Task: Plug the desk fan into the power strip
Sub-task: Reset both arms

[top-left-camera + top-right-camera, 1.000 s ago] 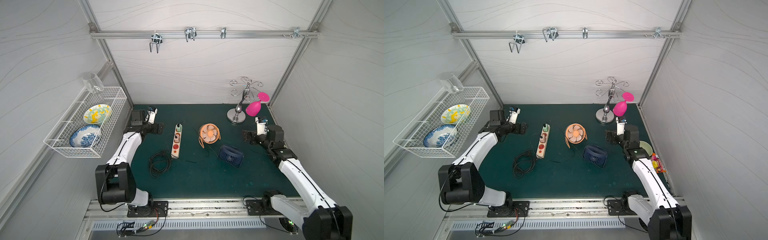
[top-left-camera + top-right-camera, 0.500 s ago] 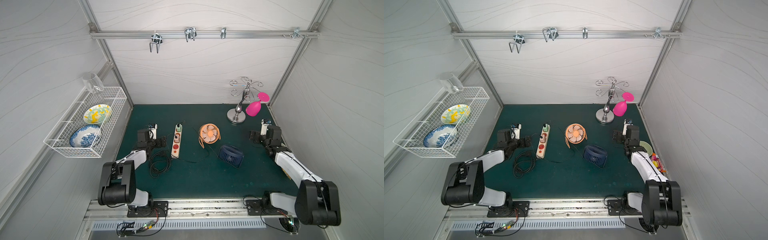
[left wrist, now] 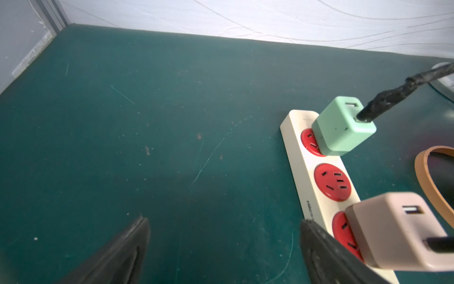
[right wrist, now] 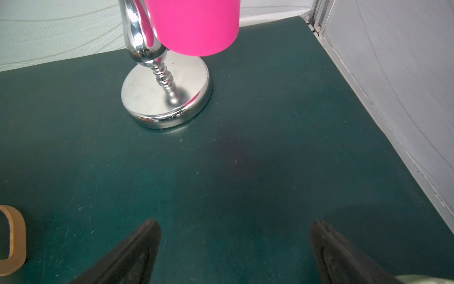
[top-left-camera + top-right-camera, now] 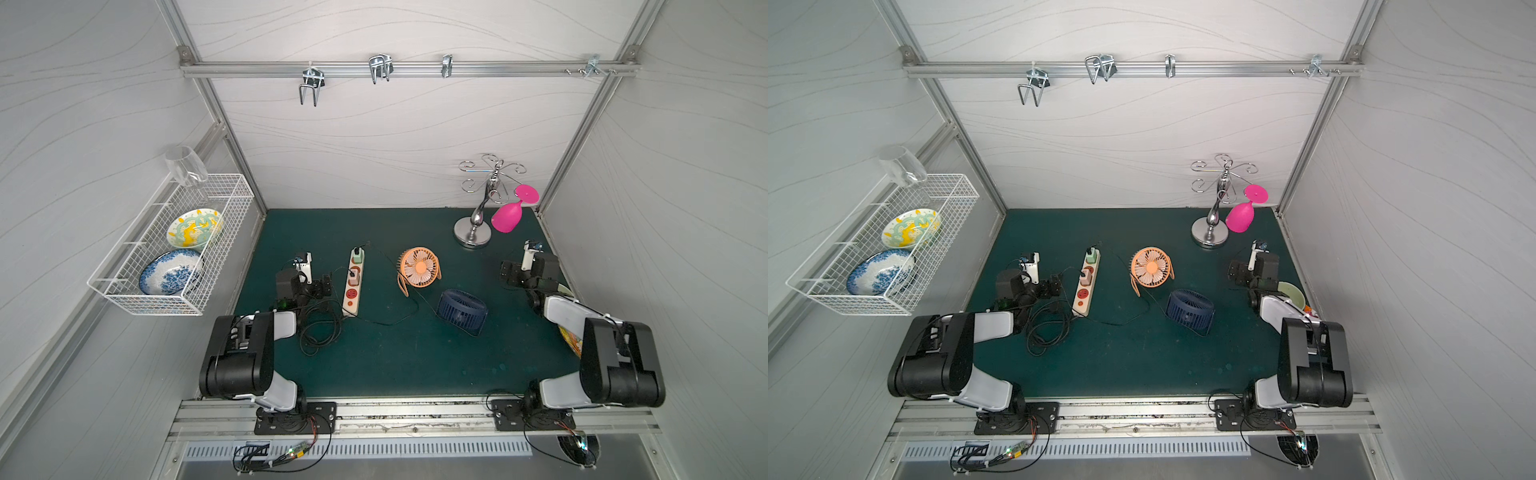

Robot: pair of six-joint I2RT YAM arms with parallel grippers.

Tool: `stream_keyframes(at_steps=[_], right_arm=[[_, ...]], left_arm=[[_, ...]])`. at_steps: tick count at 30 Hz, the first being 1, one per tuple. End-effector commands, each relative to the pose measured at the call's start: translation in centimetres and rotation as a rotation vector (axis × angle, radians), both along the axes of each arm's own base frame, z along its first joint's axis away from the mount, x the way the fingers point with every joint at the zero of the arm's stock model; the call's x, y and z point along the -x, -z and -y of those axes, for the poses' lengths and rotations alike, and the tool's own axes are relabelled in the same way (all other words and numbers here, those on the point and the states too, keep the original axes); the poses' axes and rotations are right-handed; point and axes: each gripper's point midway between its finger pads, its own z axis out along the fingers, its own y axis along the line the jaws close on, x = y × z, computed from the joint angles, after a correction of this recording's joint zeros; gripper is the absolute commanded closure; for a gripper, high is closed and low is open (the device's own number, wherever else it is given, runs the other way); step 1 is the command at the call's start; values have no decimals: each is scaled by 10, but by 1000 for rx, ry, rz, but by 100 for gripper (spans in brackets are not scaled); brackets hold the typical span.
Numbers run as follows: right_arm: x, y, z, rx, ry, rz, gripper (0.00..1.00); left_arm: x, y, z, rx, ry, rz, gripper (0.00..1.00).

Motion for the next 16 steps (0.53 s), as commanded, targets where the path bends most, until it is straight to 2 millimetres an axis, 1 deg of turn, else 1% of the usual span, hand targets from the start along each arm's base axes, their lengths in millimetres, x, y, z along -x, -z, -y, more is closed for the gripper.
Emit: stream_keyframes(at_steps=[1,9,16], right_arm=[[-8,-10,-1,-26,-5,52,1],[-5,-12,-2,-26,-5,74,1],[-1,-21,-1,-27,4,105,1]], left_arm=[[-11,-19,-2,-12,-12,78,0],[-12,-18,-2,-18,-15,75,0],[-12,-19,-1,-17,-14,77,0]])
